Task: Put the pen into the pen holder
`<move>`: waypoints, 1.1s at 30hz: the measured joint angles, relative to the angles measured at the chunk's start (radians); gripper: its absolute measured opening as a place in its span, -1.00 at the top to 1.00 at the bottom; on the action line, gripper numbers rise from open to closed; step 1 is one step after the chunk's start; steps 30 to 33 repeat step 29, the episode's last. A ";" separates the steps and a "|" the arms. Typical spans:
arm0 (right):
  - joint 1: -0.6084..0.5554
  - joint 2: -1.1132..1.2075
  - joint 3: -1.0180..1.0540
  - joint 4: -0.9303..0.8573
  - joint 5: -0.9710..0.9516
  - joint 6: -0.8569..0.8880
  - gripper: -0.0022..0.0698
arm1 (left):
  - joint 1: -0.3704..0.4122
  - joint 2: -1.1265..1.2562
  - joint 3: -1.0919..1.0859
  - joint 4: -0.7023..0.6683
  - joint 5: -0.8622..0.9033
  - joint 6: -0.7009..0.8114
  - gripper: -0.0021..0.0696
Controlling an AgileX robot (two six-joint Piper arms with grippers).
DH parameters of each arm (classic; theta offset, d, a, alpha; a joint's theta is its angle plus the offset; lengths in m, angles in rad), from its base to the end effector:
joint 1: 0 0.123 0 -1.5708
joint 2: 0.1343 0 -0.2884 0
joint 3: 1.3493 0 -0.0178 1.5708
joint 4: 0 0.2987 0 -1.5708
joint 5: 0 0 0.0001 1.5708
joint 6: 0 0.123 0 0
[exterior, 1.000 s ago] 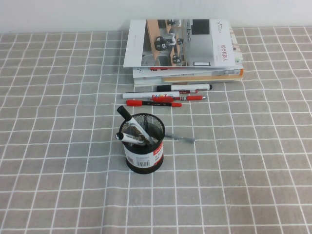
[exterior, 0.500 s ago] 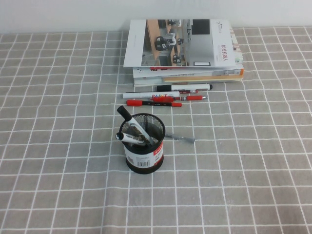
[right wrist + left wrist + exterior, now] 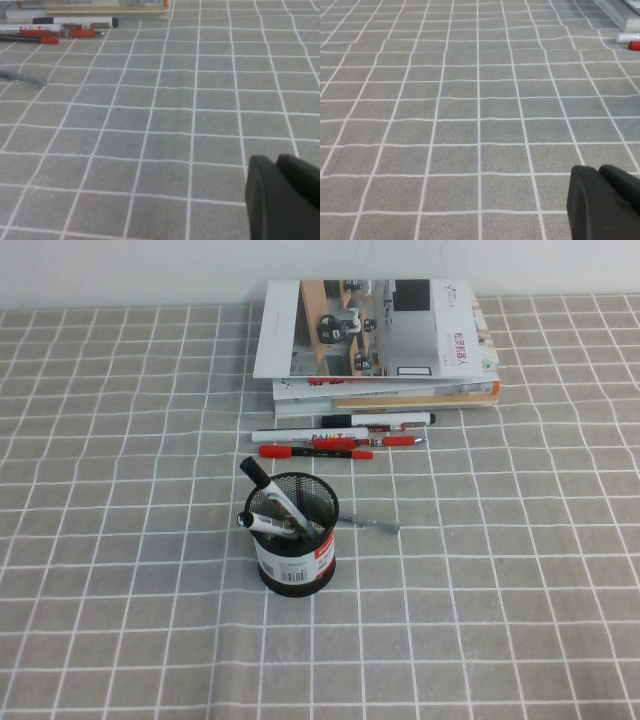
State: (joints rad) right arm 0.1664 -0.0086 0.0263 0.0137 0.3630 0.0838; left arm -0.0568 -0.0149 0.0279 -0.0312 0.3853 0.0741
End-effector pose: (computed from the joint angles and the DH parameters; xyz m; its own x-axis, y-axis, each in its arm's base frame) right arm 0.1265 0.0218 0.1620 -0.3004 0.0474 -0.9526 -0.1419 0.9854 0.0937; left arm 0.1270 -0.0087 0.1595 -0.3021 0.0624 -0.9512 0.0816 0.9959 0.0394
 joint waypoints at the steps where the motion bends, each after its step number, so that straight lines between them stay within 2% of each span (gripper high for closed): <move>1: 0.010 0.000 0.000 -0.014 0.000 0.022 0.97 | 0.000 0.000 0.000 0.000 0.000 0.000 0.95; 8: 0.031 0.000 0.000 -0.050 0.000 0.072 0.97 | 0.000 0.000 0.000 0.000 0.000 0.000 0.95; 33: 0.033 0.000 0.000 -0.026 0.015 0.072 0.97 | 0.000 0.000 0.000 0.000 0.000 0.000 0.95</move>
